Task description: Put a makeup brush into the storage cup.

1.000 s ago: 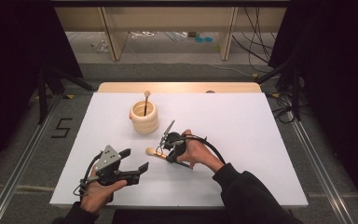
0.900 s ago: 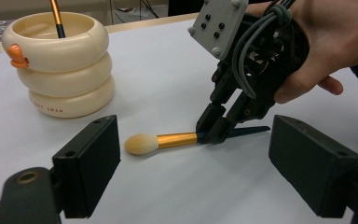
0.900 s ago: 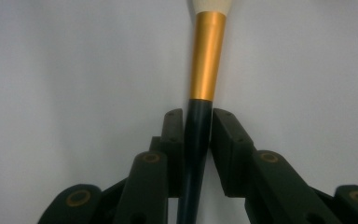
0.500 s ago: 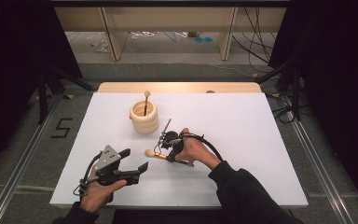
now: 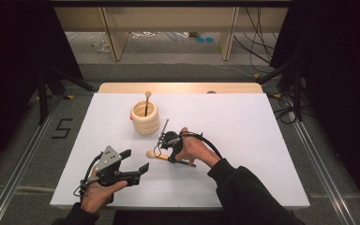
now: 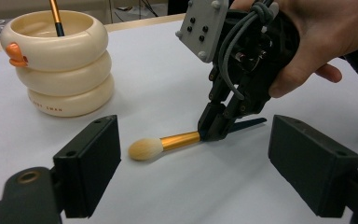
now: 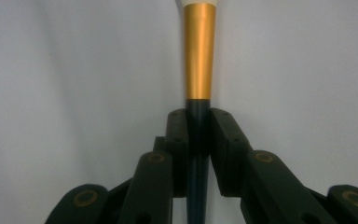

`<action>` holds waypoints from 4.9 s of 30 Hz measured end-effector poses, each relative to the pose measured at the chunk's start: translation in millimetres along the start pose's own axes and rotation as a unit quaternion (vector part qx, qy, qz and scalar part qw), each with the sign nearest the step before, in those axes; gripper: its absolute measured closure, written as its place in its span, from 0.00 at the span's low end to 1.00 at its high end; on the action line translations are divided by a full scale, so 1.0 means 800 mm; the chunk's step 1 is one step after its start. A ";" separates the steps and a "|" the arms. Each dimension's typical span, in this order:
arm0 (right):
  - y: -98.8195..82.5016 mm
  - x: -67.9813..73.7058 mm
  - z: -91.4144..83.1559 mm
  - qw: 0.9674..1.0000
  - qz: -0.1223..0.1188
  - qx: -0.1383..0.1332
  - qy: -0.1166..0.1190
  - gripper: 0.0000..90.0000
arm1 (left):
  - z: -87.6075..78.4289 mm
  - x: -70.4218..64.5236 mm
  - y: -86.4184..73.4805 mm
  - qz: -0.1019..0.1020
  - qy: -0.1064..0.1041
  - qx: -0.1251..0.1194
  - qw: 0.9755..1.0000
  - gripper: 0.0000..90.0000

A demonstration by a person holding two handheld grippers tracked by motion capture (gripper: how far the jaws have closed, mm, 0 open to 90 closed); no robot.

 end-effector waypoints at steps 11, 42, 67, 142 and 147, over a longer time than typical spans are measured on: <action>0.003 -0.002 -0.001 0.999 -0.015 0.029 -0.010 0.87 | 0.000 0.001 0.000 0.003 -0.001 0.001 1.000 0.19; -0.007 -0.005 -0.055 0.987 -0.024 -0.154 -0.027 0.87 | 0.001 0.006 -0.001 0.006 0.006 0.003 1.000 0.19; 0.004 0.010 -0.098 0.931 -0.017 -0.362 0.043 0.87 | 0.020 -0.010 -0.003 -0.017 -0.015 0.019 1.000 0.19; -0.014 0.057 -0.102 0.892 -0.051 -0.443 0.072 0.87 | 0.067 -0.060 0.026 -0.036 -0.105 -0.023 0.993 0.72; -0.014 0.059 -0.100 0.890 -0.054 -0.447 0.074 0.87 | 0.066 -0.062 0.026 -0.046 -0.112 -0.022 0.992 0.76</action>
Point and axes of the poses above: each handheld gripper's, and its own axes: z roughly forward along the jaws, y roughly out of its top, x roughly to its left, the point moved 5 cm from there along z, roughly forward along the jaws, and after that the axes turned 13 degrees about y, right-handed, at the moved point
